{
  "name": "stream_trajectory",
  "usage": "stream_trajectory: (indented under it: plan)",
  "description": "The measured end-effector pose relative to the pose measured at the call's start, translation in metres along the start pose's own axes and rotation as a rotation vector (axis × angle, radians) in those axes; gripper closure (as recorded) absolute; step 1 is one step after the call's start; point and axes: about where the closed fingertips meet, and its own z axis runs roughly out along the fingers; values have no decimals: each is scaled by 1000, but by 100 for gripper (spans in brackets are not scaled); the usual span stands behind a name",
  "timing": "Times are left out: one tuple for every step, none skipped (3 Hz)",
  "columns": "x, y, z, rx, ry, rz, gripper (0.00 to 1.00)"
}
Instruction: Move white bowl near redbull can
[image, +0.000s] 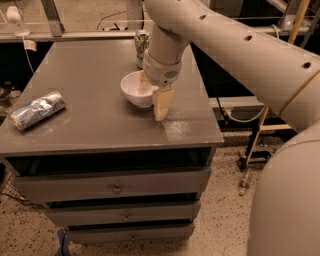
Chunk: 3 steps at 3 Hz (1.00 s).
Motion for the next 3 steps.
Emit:
stream_trajectory:
  plan:
    - [0,-1,0,-5,-7,0,55]
    - [1,-6,-17,43,-17,6,77]
    - [-8,-11,-42,116,-42,-19,99]
